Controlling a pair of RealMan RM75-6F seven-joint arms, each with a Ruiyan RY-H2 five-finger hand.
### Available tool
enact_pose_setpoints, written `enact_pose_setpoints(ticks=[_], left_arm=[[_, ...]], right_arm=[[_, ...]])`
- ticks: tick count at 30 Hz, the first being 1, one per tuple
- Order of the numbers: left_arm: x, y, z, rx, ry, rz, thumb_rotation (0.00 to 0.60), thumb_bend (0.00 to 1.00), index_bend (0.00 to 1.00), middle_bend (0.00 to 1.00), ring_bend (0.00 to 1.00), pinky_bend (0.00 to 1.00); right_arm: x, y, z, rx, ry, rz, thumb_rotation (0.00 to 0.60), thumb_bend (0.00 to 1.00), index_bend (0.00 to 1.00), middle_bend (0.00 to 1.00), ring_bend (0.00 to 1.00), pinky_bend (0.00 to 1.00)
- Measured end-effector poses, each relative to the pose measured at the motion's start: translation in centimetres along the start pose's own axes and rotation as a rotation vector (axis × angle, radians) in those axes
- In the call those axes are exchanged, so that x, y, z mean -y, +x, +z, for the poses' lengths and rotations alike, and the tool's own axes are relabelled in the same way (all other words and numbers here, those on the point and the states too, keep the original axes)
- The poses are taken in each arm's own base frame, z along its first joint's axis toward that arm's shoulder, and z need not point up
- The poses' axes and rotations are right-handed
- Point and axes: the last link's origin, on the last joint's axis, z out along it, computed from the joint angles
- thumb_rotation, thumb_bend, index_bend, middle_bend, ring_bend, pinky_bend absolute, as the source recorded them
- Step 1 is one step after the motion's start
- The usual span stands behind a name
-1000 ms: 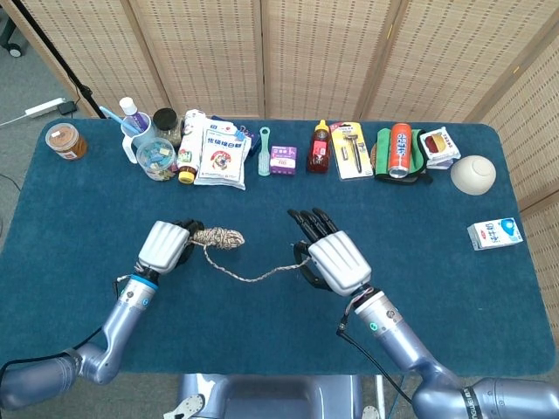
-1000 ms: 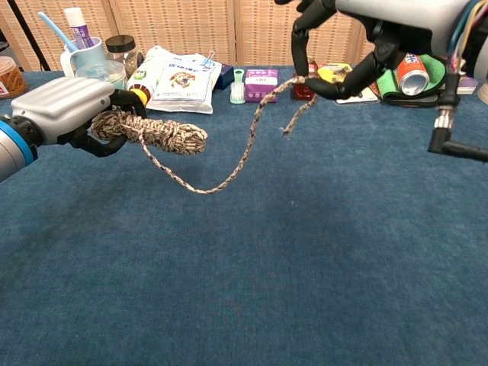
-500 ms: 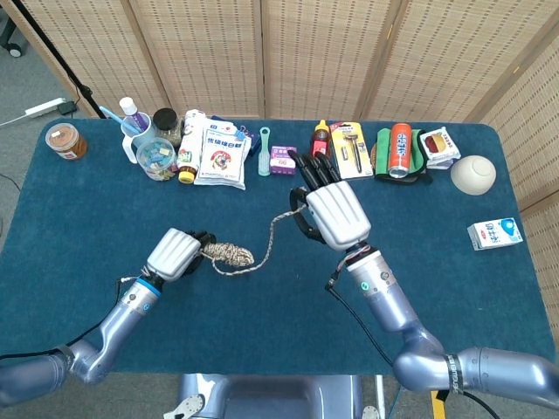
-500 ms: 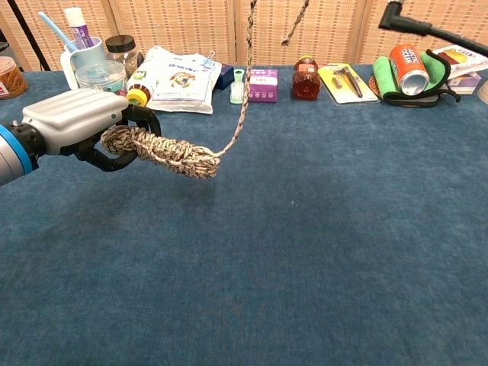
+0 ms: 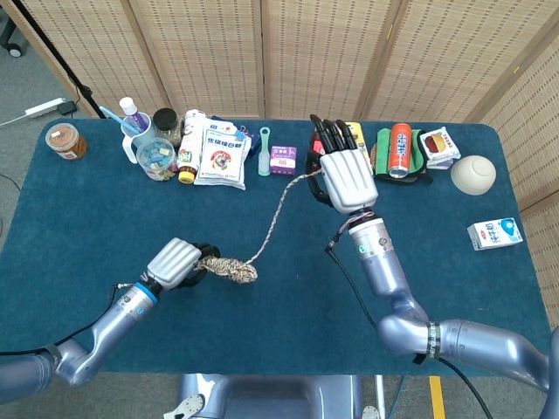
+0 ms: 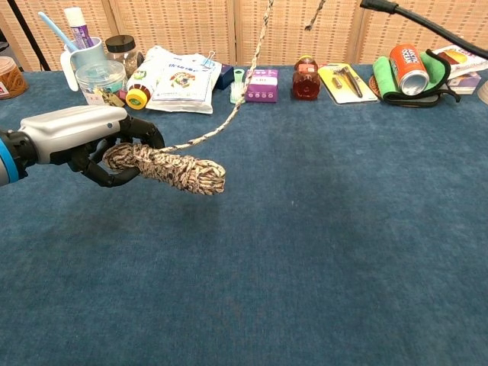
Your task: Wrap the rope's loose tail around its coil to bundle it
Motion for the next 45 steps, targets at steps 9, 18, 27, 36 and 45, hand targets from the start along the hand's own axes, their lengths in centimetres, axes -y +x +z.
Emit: enact_pose_setpoints(ticks=[9,18,27,36,45], left_arm=[[-1.1,1.3,-0.7,0.058,-0.066,-0.147,0.6,0.66,0.61,0.49,0.57,0.72],[-3.7,2.4,0.0,0.094,-0.109,-0.286,0.6,0.66,0.61,0.49,0.57,0.72],[-6.0,3.8,2.3,0.005,-0.099,-0.393,0.6,0.66,0.61,0.49,0.57,0.72],[-7.1,4.6,3.7,-0.088,-0.064,-0.387,0.6,0.64,0.61,0.49,0.57,0.72],[-7.1,6.1,5.3,-0.207,-0.005,-0.362,0.6,0.64,0.62,0.49,0.57,0.72]], right_arm=[[-3.2,-3.0,1.1,0.041,-0.073,0.065,0.6,0.62,0.71,0.0,0.0,0.0],[-5.6,-5.9,-0.2,0.122,-0.08,0.108,0.6,0.62,0.71,0.0,0.0,0.0],[-6.1,-9.3,-3.2,0.208,-0.061,0.074,0.6,0.62,0.71,0.0,0.0,0.0],[-5.5,-10.6,-5.5,0.26,-0.014,0.025,0.6,0.63,0.71,0.0,0.0,0.0],[-4.8,-11.3,-8.1,0.299,0.015,0.034,0.6,0.63,0.72,0.0,0.0,0.0]])
